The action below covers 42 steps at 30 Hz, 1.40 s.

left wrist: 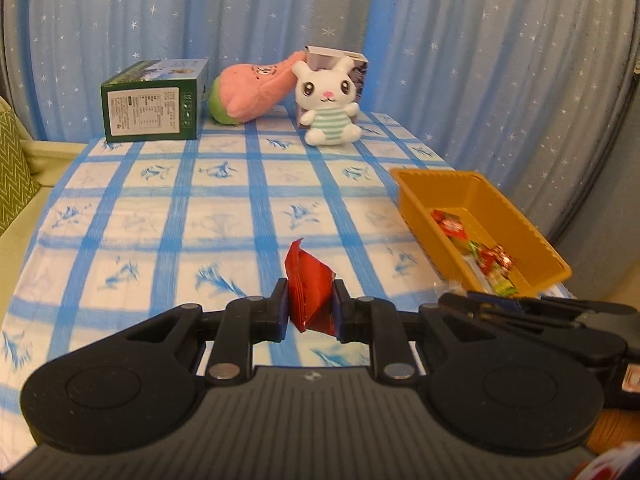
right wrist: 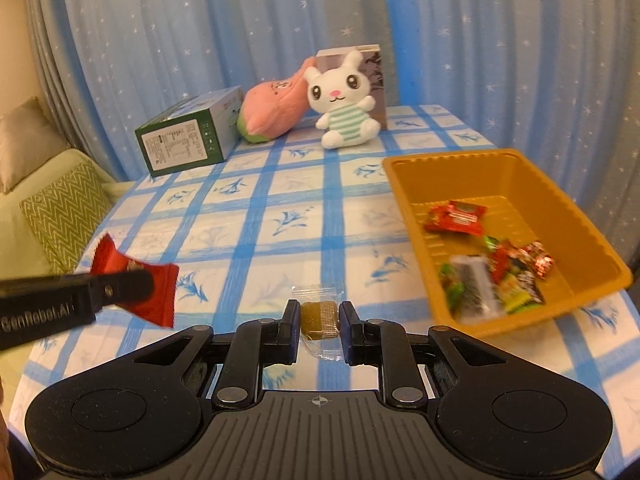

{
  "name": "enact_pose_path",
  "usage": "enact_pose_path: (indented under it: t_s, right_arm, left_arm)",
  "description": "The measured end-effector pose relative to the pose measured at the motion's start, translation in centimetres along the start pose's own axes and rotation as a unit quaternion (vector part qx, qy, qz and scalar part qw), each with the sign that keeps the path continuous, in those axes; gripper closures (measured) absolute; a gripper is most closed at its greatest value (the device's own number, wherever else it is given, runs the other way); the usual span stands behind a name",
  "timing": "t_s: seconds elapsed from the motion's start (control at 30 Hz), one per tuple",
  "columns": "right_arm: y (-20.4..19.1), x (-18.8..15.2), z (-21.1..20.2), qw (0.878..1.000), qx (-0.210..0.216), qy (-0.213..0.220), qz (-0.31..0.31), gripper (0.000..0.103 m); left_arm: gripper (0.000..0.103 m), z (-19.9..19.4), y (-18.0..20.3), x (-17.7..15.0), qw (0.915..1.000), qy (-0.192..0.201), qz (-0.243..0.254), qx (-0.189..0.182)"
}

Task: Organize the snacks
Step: 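Carry both held candies over the orange tray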

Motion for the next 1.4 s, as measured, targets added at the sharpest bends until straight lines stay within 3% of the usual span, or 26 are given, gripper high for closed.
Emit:
enact_pose_path:
  t_s: [0.53, 1.4]
  right_arm:
    - [5.5, -2.1, -4.1, 0.999, -0.029, -0.001, 0.030, 0.082]
    - [11.3, -2.0, -5.0, 0.995, -0.066, 0.004, 0.075, 0.082]
  left_arm:
    - [0.084, -0.8, 6.2, -1.6, 0.9993, -0.011, 0.025, -0.026]
    - [0.084, 2.0, 11.9, -0.9, 0.9951, -0.033, 0.058, -0.073]
Point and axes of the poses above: each gripper's, at about its wrist camera, not at the fingertips, and z roughly the way its jaws point, y to its right, x to its top, the point moved 2 cm from there along z, roughly the way its jaws point, and after that the axes turned 5 degrees about -x, right-handed, at the moved point
